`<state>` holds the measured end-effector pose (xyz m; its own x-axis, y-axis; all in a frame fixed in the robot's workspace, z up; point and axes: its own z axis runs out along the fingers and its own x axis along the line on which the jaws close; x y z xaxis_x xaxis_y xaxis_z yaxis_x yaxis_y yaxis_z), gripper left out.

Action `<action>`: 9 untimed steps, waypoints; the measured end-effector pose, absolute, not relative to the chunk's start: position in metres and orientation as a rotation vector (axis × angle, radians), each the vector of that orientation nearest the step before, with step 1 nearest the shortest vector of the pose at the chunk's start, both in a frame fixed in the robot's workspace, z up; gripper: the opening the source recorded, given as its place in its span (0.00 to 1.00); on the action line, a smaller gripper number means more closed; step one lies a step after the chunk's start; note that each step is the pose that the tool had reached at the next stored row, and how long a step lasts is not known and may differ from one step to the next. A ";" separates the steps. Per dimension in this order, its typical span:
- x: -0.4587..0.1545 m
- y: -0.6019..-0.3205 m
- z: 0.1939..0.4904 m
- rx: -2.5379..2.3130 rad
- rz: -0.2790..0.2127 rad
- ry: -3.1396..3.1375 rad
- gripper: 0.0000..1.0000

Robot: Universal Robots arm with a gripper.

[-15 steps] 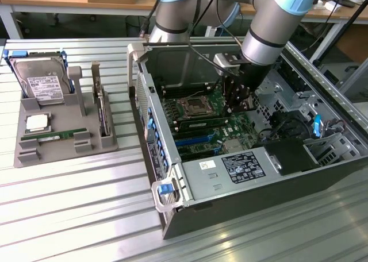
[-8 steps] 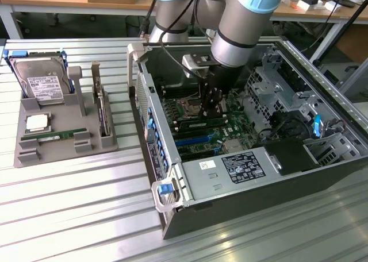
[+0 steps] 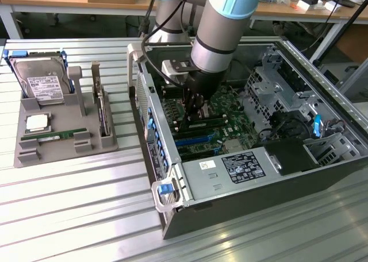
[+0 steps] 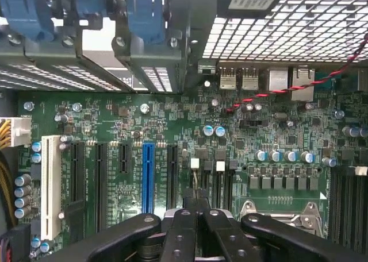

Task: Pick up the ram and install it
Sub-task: 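Press down the ram until it locks into place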

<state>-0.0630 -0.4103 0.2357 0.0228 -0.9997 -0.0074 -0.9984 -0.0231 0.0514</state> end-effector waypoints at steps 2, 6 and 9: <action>-0.063 -0.411 0.232 2.224 -0.064 -2.173 0.10; -0.063 -0.411 0.229 2.223 -0.064 -2.173 0.10; -0.062 -0.411 0.236 2.226 -0.065 -2.175 0.10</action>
<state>-0.0622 -0.4110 0.2356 0.0229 -0.9997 -0.0096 -0.9985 -0.0234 0.0502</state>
